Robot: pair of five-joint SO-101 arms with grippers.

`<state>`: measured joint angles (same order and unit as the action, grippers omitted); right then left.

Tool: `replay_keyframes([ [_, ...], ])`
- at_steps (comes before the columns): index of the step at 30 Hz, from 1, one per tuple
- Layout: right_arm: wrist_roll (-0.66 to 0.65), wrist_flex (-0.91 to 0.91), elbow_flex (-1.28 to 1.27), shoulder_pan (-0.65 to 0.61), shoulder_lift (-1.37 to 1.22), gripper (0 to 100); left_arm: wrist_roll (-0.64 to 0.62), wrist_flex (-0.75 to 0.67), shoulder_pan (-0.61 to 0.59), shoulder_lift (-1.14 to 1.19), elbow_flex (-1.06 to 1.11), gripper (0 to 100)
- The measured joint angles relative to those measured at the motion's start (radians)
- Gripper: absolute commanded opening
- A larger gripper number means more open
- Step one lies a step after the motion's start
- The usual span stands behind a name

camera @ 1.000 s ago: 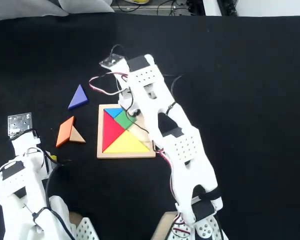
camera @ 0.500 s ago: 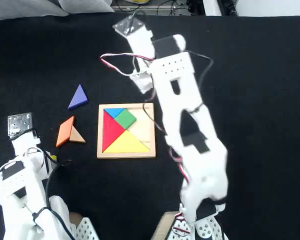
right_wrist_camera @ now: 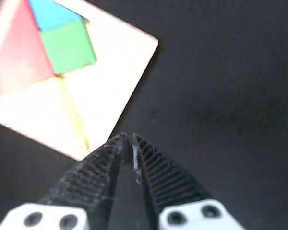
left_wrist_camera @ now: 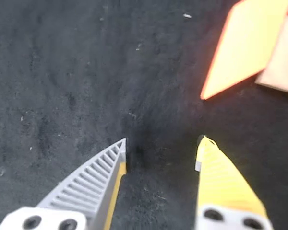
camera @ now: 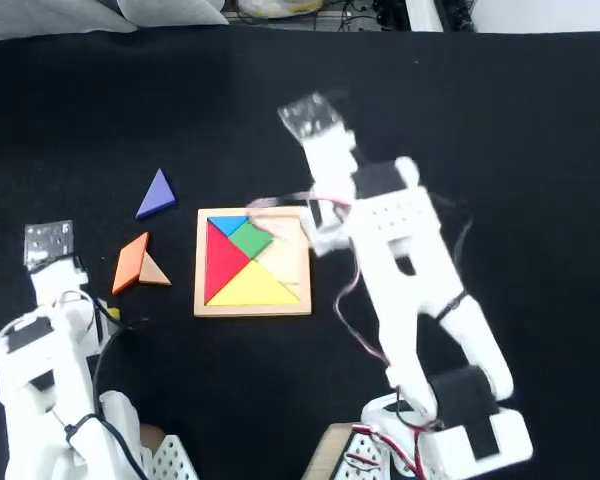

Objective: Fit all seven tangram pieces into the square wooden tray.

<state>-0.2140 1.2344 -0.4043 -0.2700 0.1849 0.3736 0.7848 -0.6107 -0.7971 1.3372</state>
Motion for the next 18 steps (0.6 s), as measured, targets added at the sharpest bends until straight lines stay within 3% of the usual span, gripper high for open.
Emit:
replay_keyframes([
  [4,0.011,-0.206,-0.224,0.005,0.011,1.1,0.000,0.192,0.072,0.000,-0.192,24],
  [9,0.012,-0.295,-0.288,0.005,0.011,1.1,-0.012,0.410,0.252,0.002,-0.489,25],
  [15,0.017,-0.371,-0.339,0.031,0.011,1.1,-0.130,0.554,0.445,0.157,-0.822,26],
  [18,0.049,-0.399,-0.339,0.078,0.011,1.1,-0.167,0.563,0.463,0.334,-0.971,34],
])
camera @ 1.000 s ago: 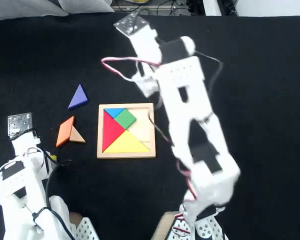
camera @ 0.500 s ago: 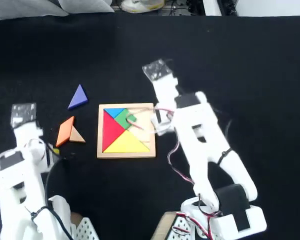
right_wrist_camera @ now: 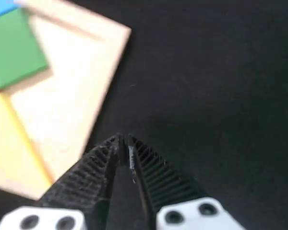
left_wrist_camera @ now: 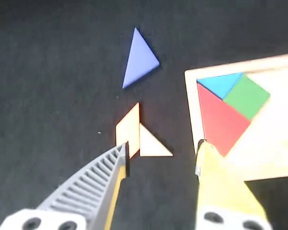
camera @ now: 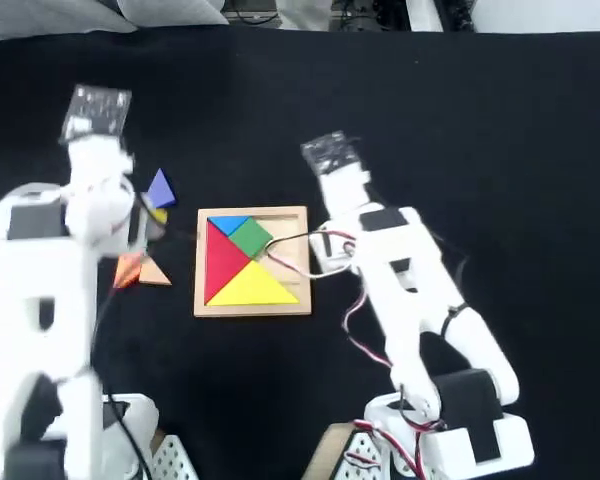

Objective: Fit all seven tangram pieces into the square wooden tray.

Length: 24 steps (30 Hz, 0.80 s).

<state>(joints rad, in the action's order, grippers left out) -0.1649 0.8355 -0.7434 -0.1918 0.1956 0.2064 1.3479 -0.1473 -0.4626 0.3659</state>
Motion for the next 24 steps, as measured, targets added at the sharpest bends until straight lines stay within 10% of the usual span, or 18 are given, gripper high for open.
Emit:
replay_keyframes([
  [24,0.097,-0.245,-0.106,0.097,0.000,1.1,0.336,0.178,-0.060,1.425,-1.270,31],
])
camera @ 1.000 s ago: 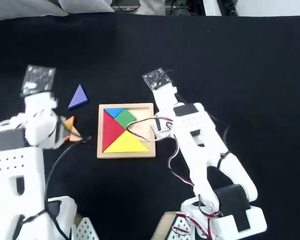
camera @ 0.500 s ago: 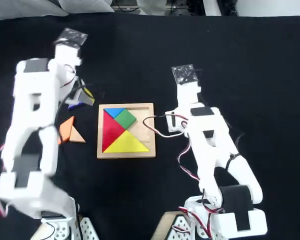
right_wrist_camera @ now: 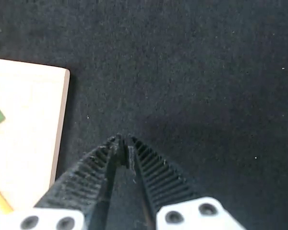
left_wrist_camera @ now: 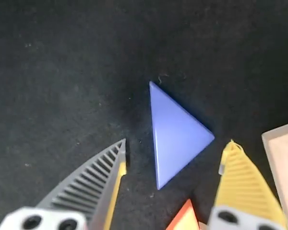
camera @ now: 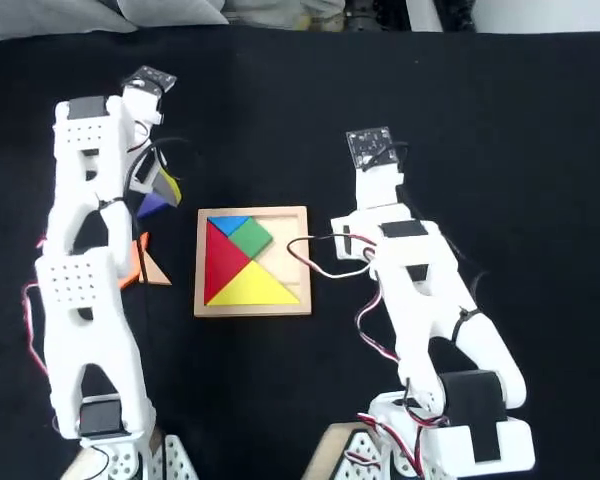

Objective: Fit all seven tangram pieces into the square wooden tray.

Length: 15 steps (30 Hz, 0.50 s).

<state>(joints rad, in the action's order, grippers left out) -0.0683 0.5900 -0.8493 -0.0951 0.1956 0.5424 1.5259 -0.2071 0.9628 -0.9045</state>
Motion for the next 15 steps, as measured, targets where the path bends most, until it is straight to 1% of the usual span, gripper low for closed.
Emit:
replay_keyframes([
  [8,0.000,-0.003,0.000,0.000,0.000,1.1,-0.005,0.161,0.000,0.236,-0.376,30],
  [12,0.000,-0.003,0.000,0.000,0.000,1.1,-0.054,0.184,0.000,0.330,-0.525,30],
  [15,0.000,-0.003,0.000,0.000,0.000,1.1,-0.063,0.190,0.003,0.385,-0.603,30],
])
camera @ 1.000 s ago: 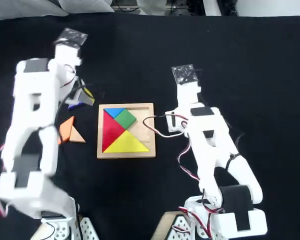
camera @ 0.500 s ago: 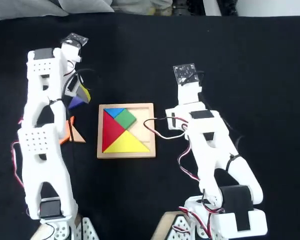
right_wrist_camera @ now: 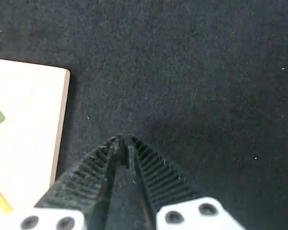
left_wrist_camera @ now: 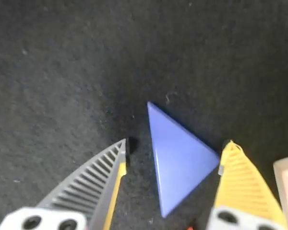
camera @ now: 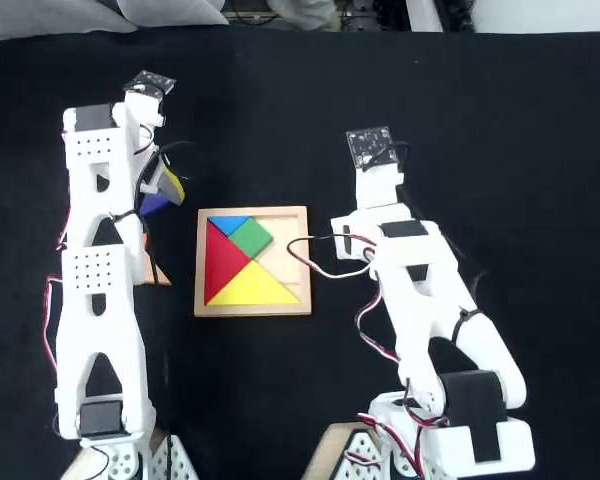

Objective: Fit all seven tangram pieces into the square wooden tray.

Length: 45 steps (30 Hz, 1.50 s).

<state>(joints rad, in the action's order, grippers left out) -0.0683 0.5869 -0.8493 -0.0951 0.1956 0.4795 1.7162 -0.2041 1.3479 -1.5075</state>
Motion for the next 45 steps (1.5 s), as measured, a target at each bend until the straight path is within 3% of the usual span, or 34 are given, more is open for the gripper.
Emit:
replay_keyframes([
  [16,0.000,0.000,0.000,0.000,0.000,1.1,-0.169,0.037,0.034,0.043,-0.072,23],
  [28,0.000,0.000,0.000,0.000,0.000,1.1,-0.170,0.038,0.040,0.043,-0.072,23],
  [33,0.000,0.000,0.000,0.000,0.000,1.1,-0.164,0.038,0.038,0.043,-0.072,31],
  [45,0.000,0.000,0.000,0.000,0.000,1.1,-0.144,0.034,0.006,0.043,-0.041,29],
])
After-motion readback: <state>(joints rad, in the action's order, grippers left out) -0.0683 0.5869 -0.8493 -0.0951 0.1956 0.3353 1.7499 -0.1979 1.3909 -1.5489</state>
